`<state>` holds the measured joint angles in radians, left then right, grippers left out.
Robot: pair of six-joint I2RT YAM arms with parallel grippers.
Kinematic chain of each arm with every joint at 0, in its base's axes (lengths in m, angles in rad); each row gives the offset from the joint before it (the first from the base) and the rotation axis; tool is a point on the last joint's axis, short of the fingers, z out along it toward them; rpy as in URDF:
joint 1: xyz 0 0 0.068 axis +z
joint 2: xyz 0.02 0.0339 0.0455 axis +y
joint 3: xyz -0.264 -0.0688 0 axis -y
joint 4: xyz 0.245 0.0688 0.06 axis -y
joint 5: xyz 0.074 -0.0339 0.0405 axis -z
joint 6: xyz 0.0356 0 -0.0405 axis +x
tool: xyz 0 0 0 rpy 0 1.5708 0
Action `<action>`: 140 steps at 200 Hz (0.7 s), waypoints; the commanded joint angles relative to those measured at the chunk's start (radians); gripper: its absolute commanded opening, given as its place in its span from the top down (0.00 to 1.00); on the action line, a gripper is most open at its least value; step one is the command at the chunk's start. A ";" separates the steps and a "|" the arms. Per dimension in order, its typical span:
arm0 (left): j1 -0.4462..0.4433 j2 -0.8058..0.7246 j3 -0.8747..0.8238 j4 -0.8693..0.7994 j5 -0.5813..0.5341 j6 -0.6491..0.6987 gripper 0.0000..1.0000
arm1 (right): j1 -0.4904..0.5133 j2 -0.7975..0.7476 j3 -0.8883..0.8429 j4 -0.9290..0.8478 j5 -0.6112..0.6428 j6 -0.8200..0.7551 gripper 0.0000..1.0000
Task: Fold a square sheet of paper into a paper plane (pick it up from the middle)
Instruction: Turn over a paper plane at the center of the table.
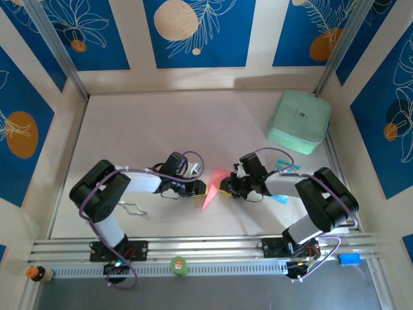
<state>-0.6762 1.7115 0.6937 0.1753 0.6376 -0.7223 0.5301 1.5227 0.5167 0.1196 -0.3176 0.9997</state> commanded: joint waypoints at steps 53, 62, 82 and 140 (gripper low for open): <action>-0.003 0.036 -0.005 0.009 0.062 -0.007 0.77 | 0.013 0.010 0.017 0.001 -0.023 0.005 0.78; -0.005 0.037 0.003 -0.027 0.047 0.004 0.77 | 0.015 0.008 0.016 0.003 -0.022 0.006 0.78; -0.011 0.043 0.019 -0.073 0.042 0.029 0.76 | 0.018 0.011 0.017 0.003 -0.022 0.003 0.78; -0.026 0.080 0.035 -0.047 0.101 0.018 0.77 | 0.028 0.010 0.008 0.013 -0.027 0.010 0.78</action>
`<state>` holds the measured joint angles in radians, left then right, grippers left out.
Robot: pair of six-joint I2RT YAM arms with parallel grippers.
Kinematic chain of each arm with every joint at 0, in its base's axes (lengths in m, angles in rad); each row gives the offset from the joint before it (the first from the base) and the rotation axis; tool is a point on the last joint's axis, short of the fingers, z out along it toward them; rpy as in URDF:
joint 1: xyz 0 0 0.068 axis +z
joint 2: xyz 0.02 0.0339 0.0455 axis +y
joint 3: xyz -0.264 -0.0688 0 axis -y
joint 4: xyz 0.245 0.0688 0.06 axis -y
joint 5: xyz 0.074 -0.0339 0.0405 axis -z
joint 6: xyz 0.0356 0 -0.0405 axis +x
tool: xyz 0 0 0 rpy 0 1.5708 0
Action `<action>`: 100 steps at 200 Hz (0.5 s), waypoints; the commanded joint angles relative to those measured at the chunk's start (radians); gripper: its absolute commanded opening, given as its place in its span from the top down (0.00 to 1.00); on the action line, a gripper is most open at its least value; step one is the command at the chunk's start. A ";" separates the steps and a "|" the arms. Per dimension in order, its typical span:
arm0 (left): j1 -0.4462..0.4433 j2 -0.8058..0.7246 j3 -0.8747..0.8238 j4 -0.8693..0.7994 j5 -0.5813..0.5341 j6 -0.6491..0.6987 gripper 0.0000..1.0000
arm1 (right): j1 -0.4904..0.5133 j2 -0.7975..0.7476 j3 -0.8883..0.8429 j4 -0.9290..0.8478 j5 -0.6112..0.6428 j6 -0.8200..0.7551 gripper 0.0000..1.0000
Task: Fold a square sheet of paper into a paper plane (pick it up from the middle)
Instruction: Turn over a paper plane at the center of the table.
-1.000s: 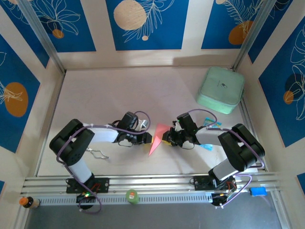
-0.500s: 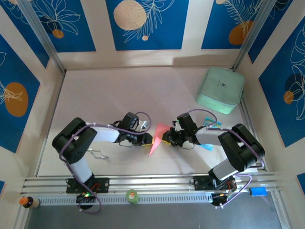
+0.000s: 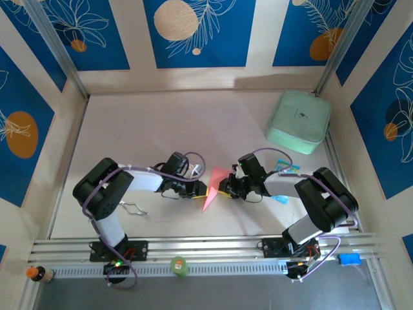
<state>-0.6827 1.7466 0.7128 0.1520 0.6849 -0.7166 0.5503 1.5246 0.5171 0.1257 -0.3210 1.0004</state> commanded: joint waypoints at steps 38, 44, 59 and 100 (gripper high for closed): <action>-0.027 0.050 0.022 -0.007 0.063 0.002 0.78 | 0.012 0.003 0.007 0.009 -0.026 0.010 0.78; -0.029 0.049 0.021 0.002 0.065 -0.001 0.79 | 0.013 0.003 0.005 0.010 -0.026 0.012 0.78; -0.031 0.050 0.017 0.018 0.070 -0.009 0.80 | 0.014 0.006 0.006 0.016 -0.030 0.014 0.79; -0.036 0.070 0.014 0.050 0.091 -0.023 0.79 | 0.015 0.022 0.007 0.034 -0.044 0.018 0.79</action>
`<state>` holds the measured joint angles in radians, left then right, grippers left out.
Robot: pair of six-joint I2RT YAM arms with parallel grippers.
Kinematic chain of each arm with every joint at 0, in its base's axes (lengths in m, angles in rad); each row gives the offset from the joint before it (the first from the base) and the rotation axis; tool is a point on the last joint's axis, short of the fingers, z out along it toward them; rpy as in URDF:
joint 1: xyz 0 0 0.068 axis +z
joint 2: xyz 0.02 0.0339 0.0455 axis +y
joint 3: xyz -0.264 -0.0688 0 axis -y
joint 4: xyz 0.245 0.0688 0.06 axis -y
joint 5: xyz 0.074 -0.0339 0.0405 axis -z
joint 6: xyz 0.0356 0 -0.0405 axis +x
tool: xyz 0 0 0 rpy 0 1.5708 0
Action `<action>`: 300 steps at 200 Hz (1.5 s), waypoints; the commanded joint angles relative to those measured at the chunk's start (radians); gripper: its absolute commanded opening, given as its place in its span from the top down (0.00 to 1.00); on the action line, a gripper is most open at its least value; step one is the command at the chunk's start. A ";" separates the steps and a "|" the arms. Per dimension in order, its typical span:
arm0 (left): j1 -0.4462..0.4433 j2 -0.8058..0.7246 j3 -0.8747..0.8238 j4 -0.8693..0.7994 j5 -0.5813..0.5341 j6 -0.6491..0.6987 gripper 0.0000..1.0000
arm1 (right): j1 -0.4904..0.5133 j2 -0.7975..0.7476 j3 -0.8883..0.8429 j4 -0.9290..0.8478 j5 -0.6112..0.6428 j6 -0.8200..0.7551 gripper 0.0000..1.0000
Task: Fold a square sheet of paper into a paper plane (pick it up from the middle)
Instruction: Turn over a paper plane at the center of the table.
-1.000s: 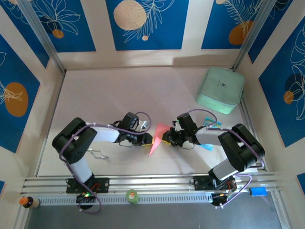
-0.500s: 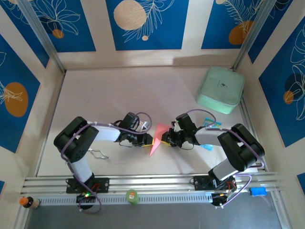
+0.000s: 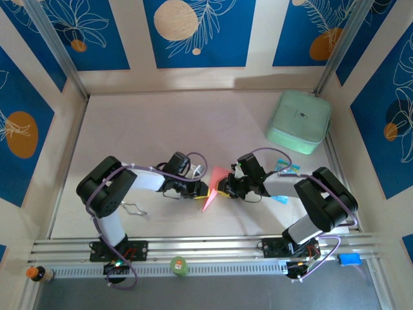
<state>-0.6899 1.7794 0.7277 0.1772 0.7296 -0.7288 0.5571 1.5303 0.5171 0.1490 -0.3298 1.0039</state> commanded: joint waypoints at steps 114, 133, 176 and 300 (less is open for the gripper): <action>-0.036 -0.028 0.000 0.007 -0.016 0.001 0.94 | 0.006 -0.034 0.001 -0.011 -0.009 0.015 0.79; -0.035 -0.096 0.010 -0.073 -0.103 0.031 0.95 | 0.000 -0.080 0.000 -0.056 0.026 0.005 0.79; -0.037 -0.244 0.112 -0.454 -0.437 0.133 0.96 | -0.013 -0.177 -0.024 -0.118 0.094 0.004 0.79; -0.042 -0.249 0.187 -0.710 -0.690 0.148 0.99 | 0.004 -0.206 -0.019 -0.080 0.078 0.000 0.79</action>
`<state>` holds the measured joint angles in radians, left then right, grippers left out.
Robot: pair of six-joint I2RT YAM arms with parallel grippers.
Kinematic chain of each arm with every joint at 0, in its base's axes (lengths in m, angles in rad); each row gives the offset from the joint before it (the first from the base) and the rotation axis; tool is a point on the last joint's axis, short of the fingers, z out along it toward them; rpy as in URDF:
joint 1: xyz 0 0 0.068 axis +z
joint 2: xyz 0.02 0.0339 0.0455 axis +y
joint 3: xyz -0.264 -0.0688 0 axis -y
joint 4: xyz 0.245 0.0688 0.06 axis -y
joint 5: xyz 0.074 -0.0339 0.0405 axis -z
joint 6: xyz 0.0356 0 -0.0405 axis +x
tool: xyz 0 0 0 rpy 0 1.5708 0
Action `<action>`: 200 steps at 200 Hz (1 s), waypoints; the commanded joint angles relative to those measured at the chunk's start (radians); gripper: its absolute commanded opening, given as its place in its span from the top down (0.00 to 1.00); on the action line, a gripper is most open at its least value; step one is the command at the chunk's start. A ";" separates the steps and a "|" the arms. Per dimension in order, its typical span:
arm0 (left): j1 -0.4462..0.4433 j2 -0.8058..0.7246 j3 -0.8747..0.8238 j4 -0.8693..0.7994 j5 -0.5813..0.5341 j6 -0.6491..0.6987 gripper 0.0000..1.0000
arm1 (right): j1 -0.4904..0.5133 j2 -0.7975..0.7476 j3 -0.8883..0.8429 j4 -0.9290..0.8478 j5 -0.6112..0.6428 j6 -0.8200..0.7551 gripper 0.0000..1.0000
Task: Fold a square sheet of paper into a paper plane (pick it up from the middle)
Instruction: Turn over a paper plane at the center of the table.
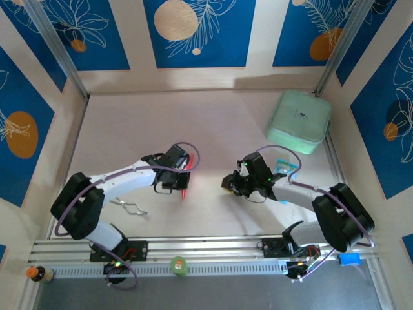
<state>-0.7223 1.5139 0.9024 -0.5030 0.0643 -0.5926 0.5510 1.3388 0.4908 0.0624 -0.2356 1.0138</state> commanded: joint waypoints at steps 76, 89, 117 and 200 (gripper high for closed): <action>-0.014 0.072 0.009 0.004 -0.008 -0.008 0.97 | 0.010 0.005 0.009 0.023 -0.030 -0.010 0.79; -0.016 0.085 0.013 0.005 -0.006 -0.010 0.97 | 0.012 0.015 0.011 0.029 -0.035 -0.010 0.78; -0.020 0.096 0.018 0.001 -0.010 -0.013 0.95 | 0.012 0.032 0.020 0.033 -0.045 -0.011 0.78; -0.024 0.098 0.027 0.003 -0.001 -0.007 0.87 | 0.013 0.065 0.024 0.050 -0.056 -0.009 0.79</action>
<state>-0.7364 1.6012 0.9062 -0.4904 0.0582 -0.5961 0.5571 1.3872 0.4919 0.1089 -0.2665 1.0142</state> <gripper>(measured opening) 0.120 0.215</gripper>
